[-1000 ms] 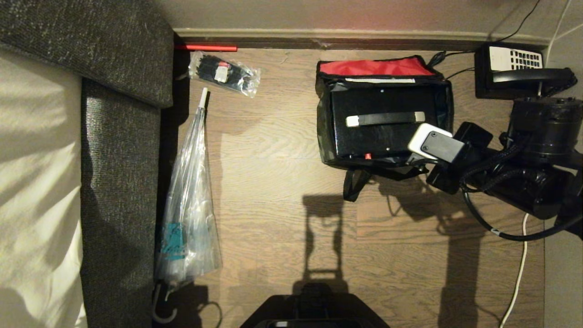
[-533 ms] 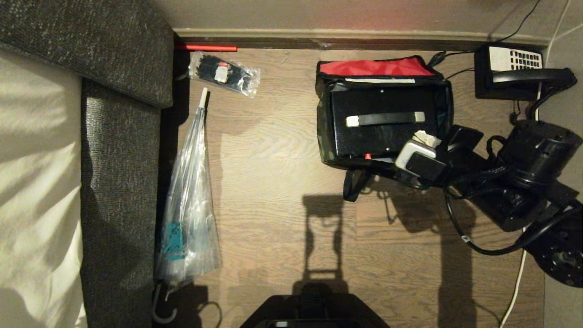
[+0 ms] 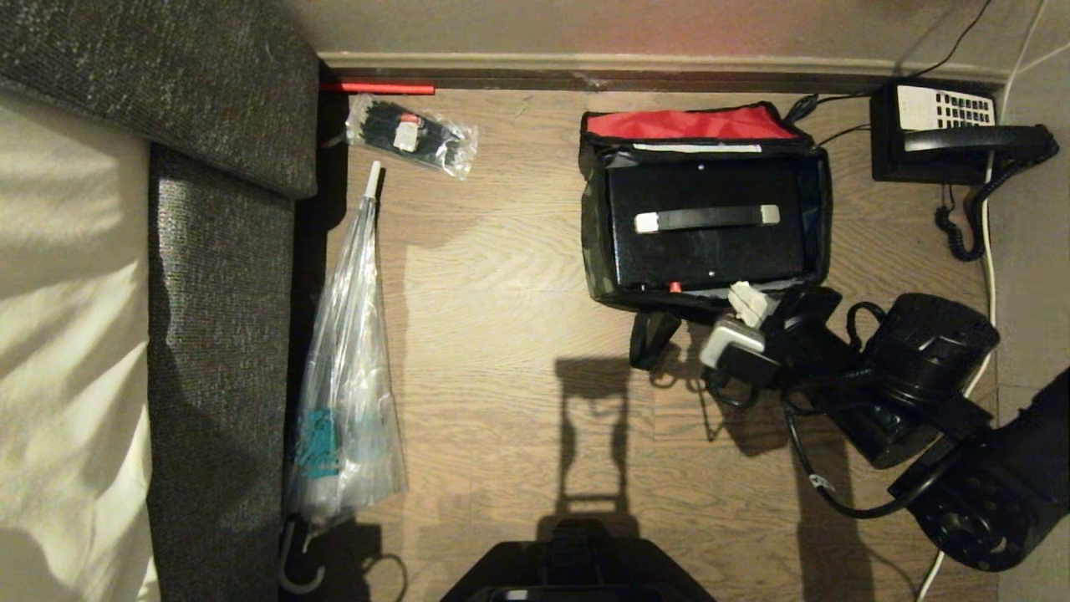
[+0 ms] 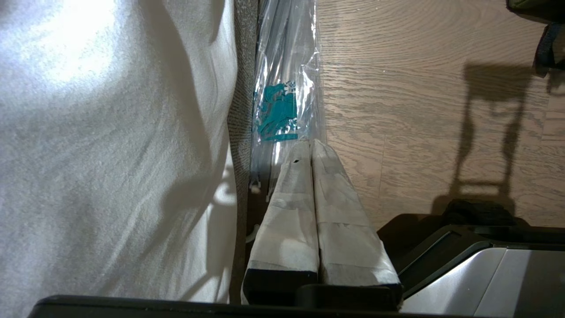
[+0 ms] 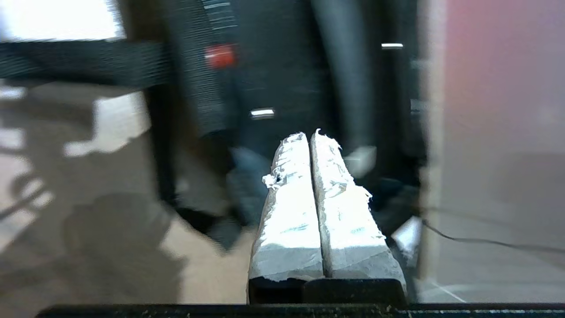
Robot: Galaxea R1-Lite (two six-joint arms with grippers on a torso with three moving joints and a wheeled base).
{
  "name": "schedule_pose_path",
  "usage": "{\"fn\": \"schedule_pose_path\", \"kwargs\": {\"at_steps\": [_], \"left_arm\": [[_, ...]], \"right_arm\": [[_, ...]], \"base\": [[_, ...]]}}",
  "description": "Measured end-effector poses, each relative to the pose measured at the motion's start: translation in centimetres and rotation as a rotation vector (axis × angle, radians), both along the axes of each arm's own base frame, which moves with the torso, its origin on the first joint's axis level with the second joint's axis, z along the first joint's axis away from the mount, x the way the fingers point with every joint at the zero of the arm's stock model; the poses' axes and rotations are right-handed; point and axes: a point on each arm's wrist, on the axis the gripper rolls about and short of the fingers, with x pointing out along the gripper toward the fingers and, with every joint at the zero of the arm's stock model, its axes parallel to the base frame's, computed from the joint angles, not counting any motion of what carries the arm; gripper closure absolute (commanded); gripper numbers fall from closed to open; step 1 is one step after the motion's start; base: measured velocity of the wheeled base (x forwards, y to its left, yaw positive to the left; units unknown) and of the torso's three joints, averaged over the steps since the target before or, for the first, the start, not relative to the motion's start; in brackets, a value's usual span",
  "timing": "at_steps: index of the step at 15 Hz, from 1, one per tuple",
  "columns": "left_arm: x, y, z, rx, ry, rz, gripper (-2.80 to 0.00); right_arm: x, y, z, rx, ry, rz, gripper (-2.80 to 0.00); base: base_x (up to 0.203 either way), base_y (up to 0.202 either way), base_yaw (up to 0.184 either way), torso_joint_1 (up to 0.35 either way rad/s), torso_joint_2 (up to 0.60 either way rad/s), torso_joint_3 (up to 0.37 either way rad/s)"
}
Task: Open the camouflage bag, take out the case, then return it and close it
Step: Grip the handle
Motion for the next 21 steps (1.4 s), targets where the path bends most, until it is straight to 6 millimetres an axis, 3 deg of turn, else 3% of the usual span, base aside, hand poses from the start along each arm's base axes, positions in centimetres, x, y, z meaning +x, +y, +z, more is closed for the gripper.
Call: {"fn": "schedule_pose_path", "kwargs": {"at_steps": [4, 5, 12, 17, 21], "left_arm": [[0.0, 0.0, 0.0, 0.000, 0.000, -0.001, 0.00], [0.0, 0.0, 0.0, 0.001, 0.000, -0.001, 0.00], [0.0, 0.0, 0.0, 0.000, 0.001, 0.000, 0.00], [0.0, 0.0, 0.0, 0.000, 0.000, 0.000, 0.00], [0.0, 0.0, 0.0, 0.000, 0.000, 0.000, 0.00]], "right_arm": [[1.5, 0.7, -1.6, -0.034, 0.026, 0.025, 0.00], [1.9, 0.8, -1.5, -0.046, 0.012, 0.029, -2.80], [3.4, 0.4, -0.7, -0.089, -0.054, 0.026, -2.80], [5.2, 0.2, 1.0, -0.062, -0.135, -0.004, -2.80], [5.5, 0.1, 1.0, -0.061, -0.139, -0.018, -2.80]], "base": [[0.000, 0.000, 0.000, 0.000, 0.00, 0.000], [0.000, 0.000, 0.000, 0.000, 0.00, 0.000], [0.000, 0.000, 0.000, 0.000, 0.00, 0.000], [0.000, 0.000, 0.000, 0.000, 0.00, 0.000], [0.000, 0.000, 0.000, 0.000, 0.00, 0.000]]}}
